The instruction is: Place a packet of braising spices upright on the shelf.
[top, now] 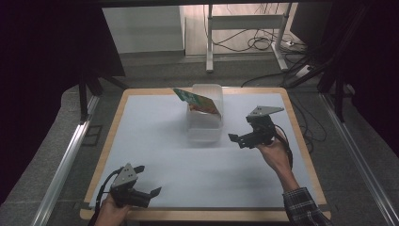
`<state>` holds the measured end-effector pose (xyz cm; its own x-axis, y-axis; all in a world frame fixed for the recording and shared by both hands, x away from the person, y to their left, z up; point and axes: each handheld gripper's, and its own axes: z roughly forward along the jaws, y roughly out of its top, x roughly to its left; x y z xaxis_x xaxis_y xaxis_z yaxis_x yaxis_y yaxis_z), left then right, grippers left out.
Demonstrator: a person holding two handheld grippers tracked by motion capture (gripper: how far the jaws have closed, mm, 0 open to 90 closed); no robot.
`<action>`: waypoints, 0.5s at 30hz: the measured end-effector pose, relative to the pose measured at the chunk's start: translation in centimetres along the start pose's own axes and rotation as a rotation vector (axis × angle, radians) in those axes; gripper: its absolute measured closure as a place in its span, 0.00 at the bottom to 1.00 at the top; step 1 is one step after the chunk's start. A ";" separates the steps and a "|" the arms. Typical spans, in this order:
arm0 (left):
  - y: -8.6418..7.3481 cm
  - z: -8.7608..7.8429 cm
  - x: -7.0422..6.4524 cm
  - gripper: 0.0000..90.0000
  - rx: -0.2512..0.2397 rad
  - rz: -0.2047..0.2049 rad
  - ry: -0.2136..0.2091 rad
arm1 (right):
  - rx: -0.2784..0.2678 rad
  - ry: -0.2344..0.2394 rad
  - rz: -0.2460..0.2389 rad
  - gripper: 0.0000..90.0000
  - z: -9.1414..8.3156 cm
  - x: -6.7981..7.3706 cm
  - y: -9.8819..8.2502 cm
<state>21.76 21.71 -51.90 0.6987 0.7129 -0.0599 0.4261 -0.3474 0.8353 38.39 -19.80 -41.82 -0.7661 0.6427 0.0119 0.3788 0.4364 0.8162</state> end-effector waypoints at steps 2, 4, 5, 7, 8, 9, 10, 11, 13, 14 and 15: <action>0.0 0.0 0.0 0.00 -0.002 -0.001 0.001 | -0.005 -0.001 0.004 0.00 -0.4 0.1 -0.4; -0.1 0.0 0.0 0.00 -0.005 -0.005 0.005 | -0.009 -0.003 0.006 0.00 -0.7 0.2 -0.8; -0.1 0.0 0.1 0.00 -0.003 -0.004 0.006 | -0.013 -0.006 0.007 0.00 -0.9 0.3 -1.0; -0.1 0.0 0.1 0.00 0.001 -0.001 0.012 | -0.023 -0.011 0.009 0.00 -1.2 0.3 -1.4; -0.1 0.0 0.1 0.00 0.002 0.000 0.014 | -0.024 -0.010 0.012 0.00 -1.3 0.4 -1.5; -0.1 0.1 0.1 0.00 0.002 0.002 0.015 | -0.021 -0.011 0.013 0.00 -1.4 0.4 -1.6; -0.1 0.0 0.1 0.00 0.003 0.003 0.017 | -0.017 -0.013 0.010 0.00 -1.5 0.5 -1.8; -0.1 0.0 0.1 0.00 0.005 0.006 0.021 | -0.016 -0.016 0.007 0.00 -1.6 0.5 -2.0; -0.1 0.0 0.1 0.00 0.005 0.007 0.024 | -0.013 -0.025 0.002 0.00 -1.9 0.8 -2.3; -0.2 0.0 0.1 0.00 0.005 0.006 0.025 | -0.012 -0.028 -0.001 0.00 -1.9 0.8 -2.4; -0.2 0.0 0.1 0.00 0.006 0.007 0.026 | -0.011 -0.030 -0.005 0.00 -2.1 1.0 -2.6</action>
<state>21.80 21.84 -52.06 0.6864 0.7262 -0.0395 0.4245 -0.3559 0.8326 35.60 -21.61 -42.74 -0.7518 0.6594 -0.0091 0.3693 0.4324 0.8226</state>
